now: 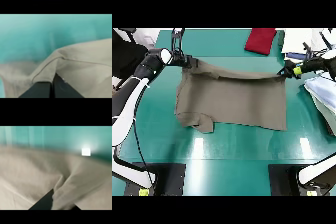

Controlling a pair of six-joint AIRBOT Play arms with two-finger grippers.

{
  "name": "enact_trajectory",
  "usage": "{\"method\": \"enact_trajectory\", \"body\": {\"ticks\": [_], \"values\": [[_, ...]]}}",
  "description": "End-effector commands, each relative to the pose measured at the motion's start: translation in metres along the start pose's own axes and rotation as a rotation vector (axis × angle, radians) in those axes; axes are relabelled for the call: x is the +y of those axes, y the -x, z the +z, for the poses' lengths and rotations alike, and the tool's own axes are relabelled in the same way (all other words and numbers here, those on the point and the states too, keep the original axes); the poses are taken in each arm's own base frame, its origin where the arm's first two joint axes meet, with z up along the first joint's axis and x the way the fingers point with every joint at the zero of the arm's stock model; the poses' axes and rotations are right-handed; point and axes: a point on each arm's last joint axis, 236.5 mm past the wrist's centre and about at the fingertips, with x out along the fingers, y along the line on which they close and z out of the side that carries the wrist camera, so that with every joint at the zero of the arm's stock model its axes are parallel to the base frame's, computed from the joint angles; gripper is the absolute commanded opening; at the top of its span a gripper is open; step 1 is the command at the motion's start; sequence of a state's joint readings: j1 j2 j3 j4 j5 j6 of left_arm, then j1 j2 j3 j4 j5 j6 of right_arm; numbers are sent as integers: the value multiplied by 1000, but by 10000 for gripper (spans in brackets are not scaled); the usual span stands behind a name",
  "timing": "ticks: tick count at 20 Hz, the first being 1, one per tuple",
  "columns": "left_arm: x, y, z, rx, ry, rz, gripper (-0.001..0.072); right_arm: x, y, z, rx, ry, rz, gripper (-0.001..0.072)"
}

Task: Fold the shirts.

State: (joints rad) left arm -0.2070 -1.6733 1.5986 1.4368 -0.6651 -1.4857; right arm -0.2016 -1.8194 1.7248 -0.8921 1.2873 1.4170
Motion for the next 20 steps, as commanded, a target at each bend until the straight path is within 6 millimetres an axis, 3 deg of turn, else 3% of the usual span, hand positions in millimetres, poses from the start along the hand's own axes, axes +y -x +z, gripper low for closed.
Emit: {"method": "enact_trajectory", "body": {"ticks": [1,4,7,8,9,10,12,14,15,16,17,18,20], "values": [[17,-24,-42,132,-23,52,26,-3,-8,-26,111,11,-64,21],[26,-38,-81,256,-3,83,26,-14,-13,-22,85,-25,-112,20],[29,-44,-89,274,41,102,30,-24,-28,-43,138,-80,-107,34],[30,-43,-87,272,37,107,284,-26,-32,-50,156,-103,-89,218],[34,-40,-85,276,35,122,633,-26,-33,-56,166,-122,-58,379],[46,-33,-86,308,22,173,660,-26,-30,-57,152,-135,-24,383],[86,-9,-94,400,16,311,659,-40,-8,-56,75,-172,-13,384],[131,18,-108,474,98,414,658,-60,20,-67,21,-205,-30,384],[151,31,-122,524,167,446,593,-68,30,-80,20,-217,-35,385],[162,42,-137,577,240,450,476,-74,39,-94,25,-226,-35,385],[164,49,-156,639,314,413,424,-80,47,-109,22,-237,-37,386],[156,52,-174,701,364,337,422,-85,54,-120,13,-249,-40,389],[121,57,-198,790,443,120,421,-94,64,-141,-9,-279,-49,506]]}}
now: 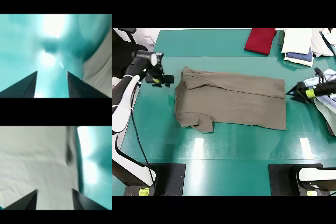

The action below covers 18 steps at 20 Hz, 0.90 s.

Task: Fold the shirts.

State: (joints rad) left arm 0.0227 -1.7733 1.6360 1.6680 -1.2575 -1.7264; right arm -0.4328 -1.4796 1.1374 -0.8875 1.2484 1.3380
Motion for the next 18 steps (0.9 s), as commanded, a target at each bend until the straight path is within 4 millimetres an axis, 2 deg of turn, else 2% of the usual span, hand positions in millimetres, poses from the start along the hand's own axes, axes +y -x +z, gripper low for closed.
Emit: {"method": "enact_trajectory", "body": {"ticks": [1,3,5,7,8,9,12,14,18], "values": [[-30,1,-64,239,46,-316,421,-26,17,-34,-32,-37,-2,506],[-51,11,-83,238,71,-476,421,-31,21,-47,-47,-44,24,508],[-52,15,-110,243,87,-529,421,-24,22,-57,-40,-51,111,524],[-50,16,-143,270,87,-554,422,-27,17,-75,12,-75,146,525],[-50,16,-153,262,96,-570,422,-30,12,-84,31,-87,153,527],[-50,17,-155,232,109,-588,422,-32,9,-90,47,-101,158,528],[-59,33,-140,136,122,-706,422,-33,4,-104,73,-132,175,528],[-54,32,-140,128,150,-736,423,-31,7,-106,45,-120,164,528],[-44,17,-170,206,226,-759,423,-21,23,-101,-36,-63,140,528]]}}
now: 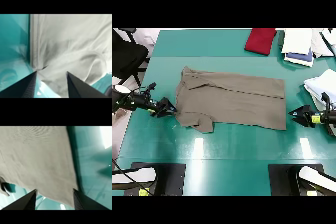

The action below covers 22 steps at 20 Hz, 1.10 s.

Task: Fold the shirts.

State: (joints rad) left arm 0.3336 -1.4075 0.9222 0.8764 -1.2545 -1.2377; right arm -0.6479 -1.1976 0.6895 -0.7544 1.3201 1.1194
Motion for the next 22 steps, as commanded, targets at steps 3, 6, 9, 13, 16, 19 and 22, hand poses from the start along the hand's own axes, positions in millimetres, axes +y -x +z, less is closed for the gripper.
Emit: {"method": "enact_trajectory", "body": {"ticks": [3,6,9,13,16,19,22], "values": [[12,-15,-38,65,85,-58,423,11,13,1,-67,53,-14,528],[12,-29,-54,64,147,-96,423,12,12,1,-64,45,-10,528],[1,-38,-39,-43,197,-183,423,13,12,-2,-51,45,-6,527],[-21,-48,-27,-94,170,-220,420,13,12,-8,-27,42,-5,527],[-43,-67,-38,-57,127,-208,28,13,12,-10,-20,29,-6,527],[-58,-65,-38,-42,104,-240,27,-11,12,-25,42,-5,-104,528],[-69,-56,-39,-31,61,-255,27,-29,-2,-39,41,-92,-93,573]]}}
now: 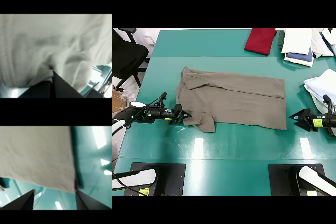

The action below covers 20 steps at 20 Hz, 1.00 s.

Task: Fold the shirts.

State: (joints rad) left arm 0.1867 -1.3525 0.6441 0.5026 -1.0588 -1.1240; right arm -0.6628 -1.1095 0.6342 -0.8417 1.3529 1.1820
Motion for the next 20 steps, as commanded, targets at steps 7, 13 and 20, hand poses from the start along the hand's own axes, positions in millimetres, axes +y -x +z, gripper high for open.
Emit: {"method": "enact_trajectory", "body": {"ticks": [7,13,20], "values": [[-30,13,-5,-5,-74,-44,27,-12,-71,-19,89,-149,103,543],[-35,13,-15,40,-66,-63,27,12,-90,-18,83,-71,125,22],[-70,66,-44,-12,-171,12,25,1,-3,-43,-36,59,-77,21]]}}
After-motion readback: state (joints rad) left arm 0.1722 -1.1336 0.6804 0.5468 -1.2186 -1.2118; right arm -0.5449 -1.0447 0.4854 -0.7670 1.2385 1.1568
